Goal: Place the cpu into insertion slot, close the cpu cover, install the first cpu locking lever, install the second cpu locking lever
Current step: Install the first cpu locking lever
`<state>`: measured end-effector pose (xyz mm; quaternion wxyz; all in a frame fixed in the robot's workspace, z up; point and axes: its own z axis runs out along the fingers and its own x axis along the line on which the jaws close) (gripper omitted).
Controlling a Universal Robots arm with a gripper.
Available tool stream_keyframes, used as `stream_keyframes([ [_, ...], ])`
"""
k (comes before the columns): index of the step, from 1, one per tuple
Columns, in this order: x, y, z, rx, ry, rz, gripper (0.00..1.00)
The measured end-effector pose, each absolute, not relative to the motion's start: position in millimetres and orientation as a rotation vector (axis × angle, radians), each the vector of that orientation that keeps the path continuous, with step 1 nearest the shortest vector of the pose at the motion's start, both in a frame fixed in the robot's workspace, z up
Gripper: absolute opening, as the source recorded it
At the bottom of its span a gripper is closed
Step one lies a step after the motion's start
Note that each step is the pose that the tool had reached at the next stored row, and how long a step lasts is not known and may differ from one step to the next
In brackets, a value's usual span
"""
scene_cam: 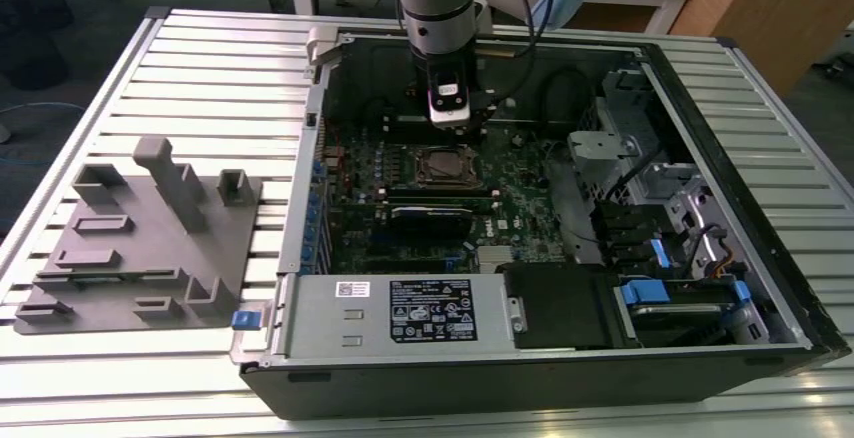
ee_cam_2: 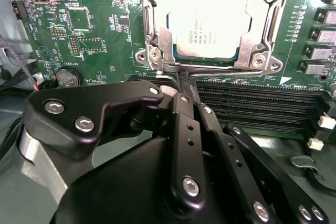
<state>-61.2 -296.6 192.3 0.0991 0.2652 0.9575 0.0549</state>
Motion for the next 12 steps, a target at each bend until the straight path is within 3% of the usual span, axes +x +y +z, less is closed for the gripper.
stream_keyframes([
  [12, -61.2, -296.6, 191.9, 0.784, 2.832, 0.162, 0.11],
])
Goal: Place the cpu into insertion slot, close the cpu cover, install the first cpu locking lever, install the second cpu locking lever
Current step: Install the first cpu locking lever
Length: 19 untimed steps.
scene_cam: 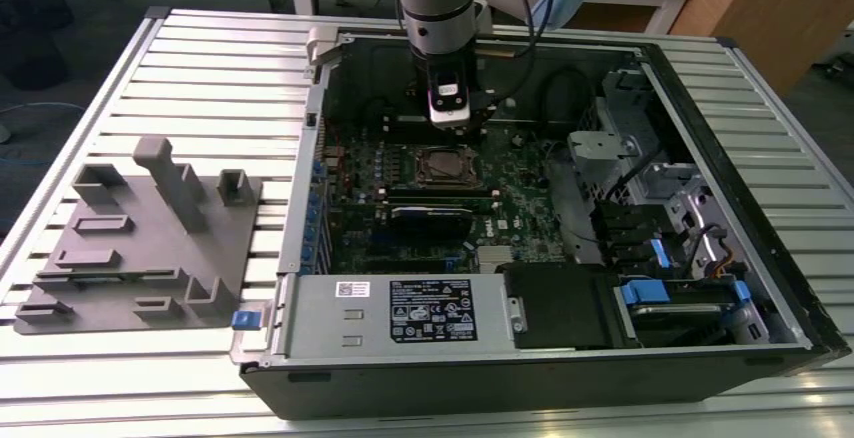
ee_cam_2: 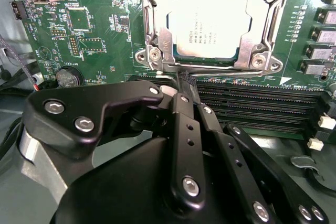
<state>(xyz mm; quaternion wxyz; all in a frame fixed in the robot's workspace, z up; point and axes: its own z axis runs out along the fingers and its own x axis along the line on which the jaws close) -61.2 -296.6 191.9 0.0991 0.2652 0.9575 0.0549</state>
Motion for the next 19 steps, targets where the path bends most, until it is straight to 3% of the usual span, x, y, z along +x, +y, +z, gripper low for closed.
stream_keyframes([
  [19, -61.5, -297.0, 190.9, 0.784, 2.833, 0.16, 0.11],
])
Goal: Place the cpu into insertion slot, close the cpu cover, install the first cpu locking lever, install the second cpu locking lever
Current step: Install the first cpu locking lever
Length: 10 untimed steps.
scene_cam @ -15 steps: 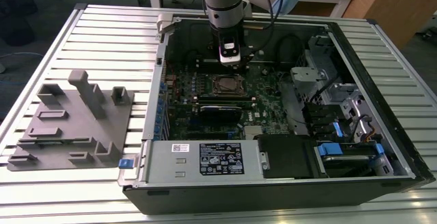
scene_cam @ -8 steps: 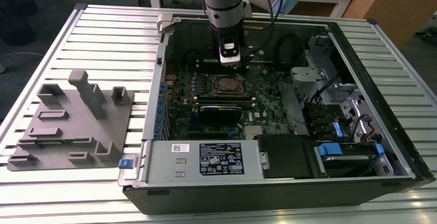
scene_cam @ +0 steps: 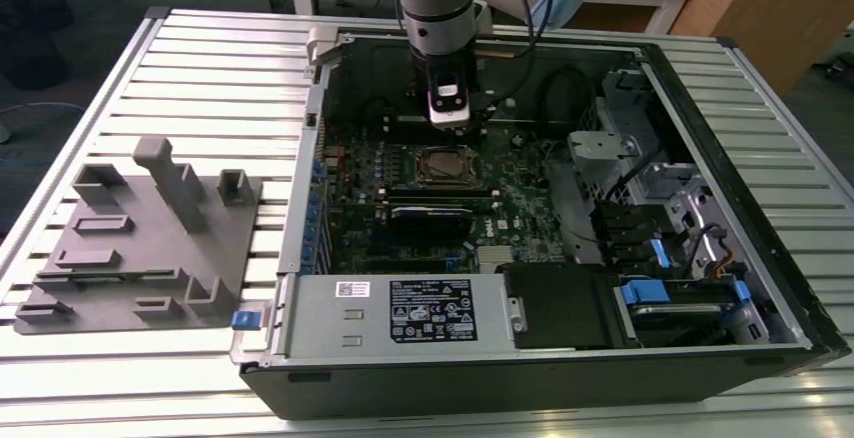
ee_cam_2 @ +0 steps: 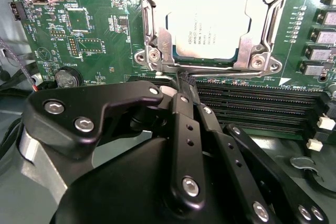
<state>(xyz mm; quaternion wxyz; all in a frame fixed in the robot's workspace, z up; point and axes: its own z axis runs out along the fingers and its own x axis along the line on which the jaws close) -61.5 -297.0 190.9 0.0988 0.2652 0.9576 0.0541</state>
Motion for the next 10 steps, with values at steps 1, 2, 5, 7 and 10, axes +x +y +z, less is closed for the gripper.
stream_keyframes([
  [1, -61.5, -297.0, 190.9, 0.784, 2.833, 0.16, 0.11],
  [2, -61.5, -297.0, 190.9, 0.784, 2.833, 0.16, 0.11],
  [5, -61.5, -297.7, 190.8, 0.785, 2.833, 0.16, 0.11],
  [7, -61.4, -297.7, 191.2, 0.785, 2.832, 0.161, 0.11],
  [10, -61.3, -297.6, 191.9, 0.784, 2.832, 0.162, 0.11],
])
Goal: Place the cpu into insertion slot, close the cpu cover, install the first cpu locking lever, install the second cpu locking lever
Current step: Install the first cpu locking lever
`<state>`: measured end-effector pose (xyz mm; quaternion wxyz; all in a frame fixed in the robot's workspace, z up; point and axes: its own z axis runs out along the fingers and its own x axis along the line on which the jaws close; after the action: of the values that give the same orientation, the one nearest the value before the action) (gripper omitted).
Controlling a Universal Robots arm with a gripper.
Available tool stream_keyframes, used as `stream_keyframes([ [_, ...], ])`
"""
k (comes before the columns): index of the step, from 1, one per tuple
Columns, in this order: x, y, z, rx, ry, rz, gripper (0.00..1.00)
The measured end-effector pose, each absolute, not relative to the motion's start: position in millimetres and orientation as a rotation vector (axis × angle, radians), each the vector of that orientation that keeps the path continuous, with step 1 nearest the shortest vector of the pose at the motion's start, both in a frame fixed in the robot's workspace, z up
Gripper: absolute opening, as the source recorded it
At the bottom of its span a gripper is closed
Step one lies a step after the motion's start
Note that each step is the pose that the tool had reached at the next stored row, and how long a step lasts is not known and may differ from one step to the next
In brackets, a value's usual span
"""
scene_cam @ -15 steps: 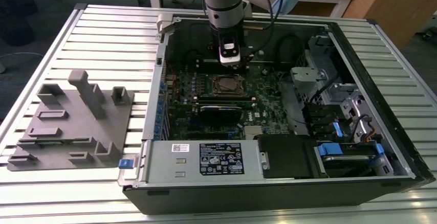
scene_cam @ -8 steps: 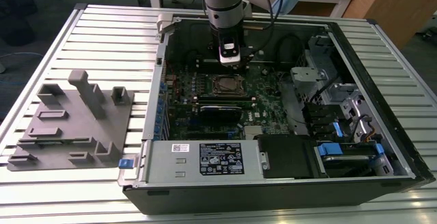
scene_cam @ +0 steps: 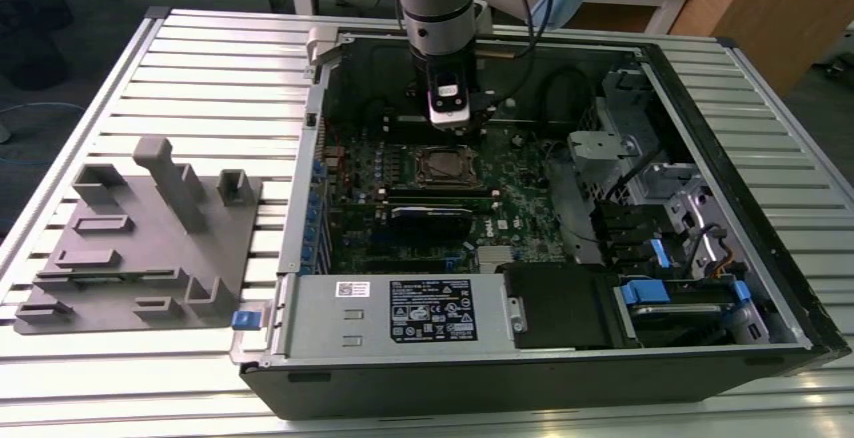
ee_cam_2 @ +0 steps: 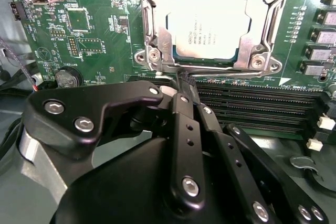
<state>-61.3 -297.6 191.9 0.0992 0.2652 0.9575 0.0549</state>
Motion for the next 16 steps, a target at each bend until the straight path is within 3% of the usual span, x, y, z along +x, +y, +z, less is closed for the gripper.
stream_keyframes([
  [16, -61.2, -298.4, 203.0, 0.783, 2.831, 0.158, 0.11],
])
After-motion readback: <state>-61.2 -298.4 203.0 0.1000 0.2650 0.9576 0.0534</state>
